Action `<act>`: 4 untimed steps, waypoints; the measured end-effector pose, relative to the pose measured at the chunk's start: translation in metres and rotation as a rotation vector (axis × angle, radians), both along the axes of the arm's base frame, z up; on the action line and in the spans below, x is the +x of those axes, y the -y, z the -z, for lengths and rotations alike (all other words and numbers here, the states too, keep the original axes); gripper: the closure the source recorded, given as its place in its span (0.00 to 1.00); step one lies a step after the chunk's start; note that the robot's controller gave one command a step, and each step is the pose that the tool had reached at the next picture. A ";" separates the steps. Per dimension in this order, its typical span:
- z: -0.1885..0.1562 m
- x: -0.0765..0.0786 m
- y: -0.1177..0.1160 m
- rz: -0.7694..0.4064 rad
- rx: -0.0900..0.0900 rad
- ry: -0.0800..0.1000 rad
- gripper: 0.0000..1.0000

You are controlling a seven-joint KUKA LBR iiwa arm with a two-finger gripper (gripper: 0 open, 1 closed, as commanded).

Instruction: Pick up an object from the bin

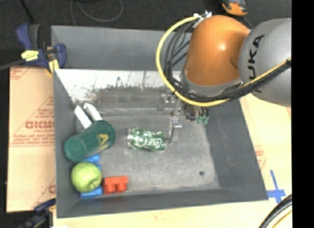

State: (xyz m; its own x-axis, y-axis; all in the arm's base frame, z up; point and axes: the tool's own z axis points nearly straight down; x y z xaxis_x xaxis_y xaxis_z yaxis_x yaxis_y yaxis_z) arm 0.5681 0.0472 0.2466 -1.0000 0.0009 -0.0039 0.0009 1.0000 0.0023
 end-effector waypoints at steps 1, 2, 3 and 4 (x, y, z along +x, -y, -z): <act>0.000 0.000 0.000 0.000 0.000 0.000 0.00; 0.039 0.008 -0.010 0.050 0.000 0.008 0.00; 0.091 0.015 -0.013 0.163 0.000 0.001 0.00; 0.116 0.020 -0.013 0.205 -0.001 -0.005 0.00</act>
Offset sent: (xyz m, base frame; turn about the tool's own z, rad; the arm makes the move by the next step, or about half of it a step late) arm 0.0106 0.0212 -0.0868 0.1002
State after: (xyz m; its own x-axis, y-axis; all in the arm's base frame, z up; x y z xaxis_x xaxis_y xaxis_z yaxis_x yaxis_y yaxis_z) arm 0.5884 0.0599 0.1307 -0.9788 0.2048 0.0013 0.2048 0.9788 0.0010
